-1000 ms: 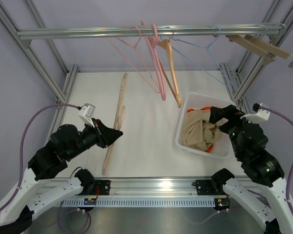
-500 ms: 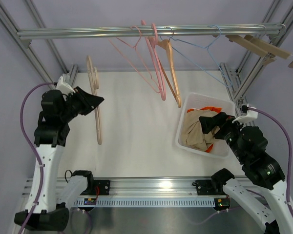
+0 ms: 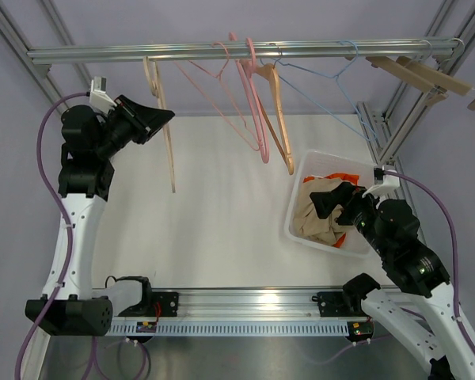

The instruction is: Remove the t-shirt from the hanger

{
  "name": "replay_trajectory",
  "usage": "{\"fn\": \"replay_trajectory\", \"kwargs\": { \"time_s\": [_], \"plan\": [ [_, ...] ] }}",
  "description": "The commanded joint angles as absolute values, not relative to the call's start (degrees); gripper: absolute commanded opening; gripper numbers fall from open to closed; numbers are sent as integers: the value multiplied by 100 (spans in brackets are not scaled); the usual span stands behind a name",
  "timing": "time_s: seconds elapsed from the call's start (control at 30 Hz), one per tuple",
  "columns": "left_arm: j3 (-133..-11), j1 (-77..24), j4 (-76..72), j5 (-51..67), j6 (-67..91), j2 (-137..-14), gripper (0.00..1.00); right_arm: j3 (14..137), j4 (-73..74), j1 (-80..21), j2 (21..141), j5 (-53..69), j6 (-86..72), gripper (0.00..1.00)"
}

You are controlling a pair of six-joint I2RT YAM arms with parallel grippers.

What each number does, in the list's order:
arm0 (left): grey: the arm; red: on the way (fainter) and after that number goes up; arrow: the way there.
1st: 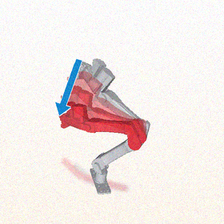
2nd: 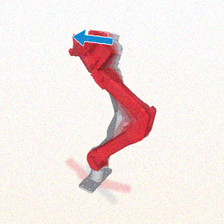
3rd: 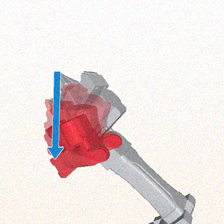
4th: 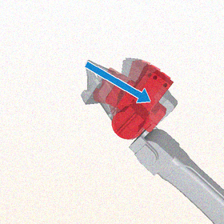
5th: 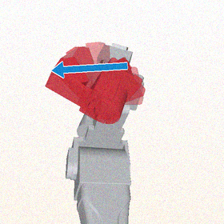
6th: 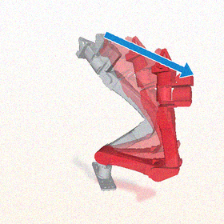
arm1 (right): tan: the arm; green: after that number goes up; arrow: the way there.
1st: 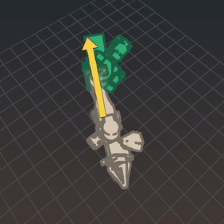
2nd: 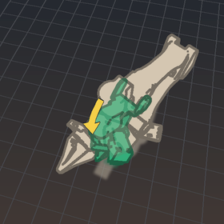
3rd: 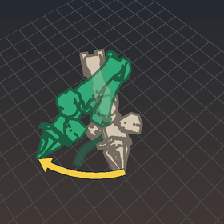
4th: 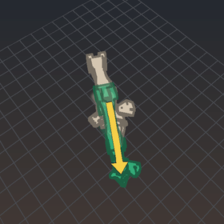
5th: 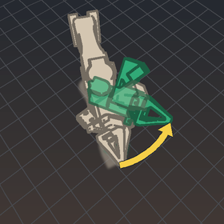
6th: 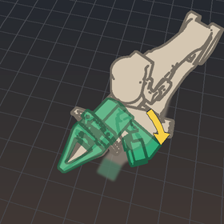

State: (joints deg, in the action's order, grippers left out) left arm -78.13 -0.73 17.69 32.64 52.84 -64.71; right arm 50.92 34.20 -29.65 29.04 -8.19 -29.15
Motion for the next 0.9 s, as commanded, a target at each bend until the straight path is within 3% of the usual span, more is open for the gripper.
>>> {"fn": "replay_trajectory", "kwargs": {
  "time_s": [0.0, 0.4, 0.87],
  "plan": [
    [-8120, -44, 678, 3796, 6125, -6767, 0, 5027, 3181, -2953, 2962, -518, -2742, 99],
    [-8341, -9, 264, 3929, 6803, -7549, 0, 5080, 3261, -2953, 2874, -519, -2690, 100],
    [-7814, 395, 352, 3999, 6504, -7866, 0, 4984, 3155, -2944, 2795, -352, -2804, 99]
  ]
}}
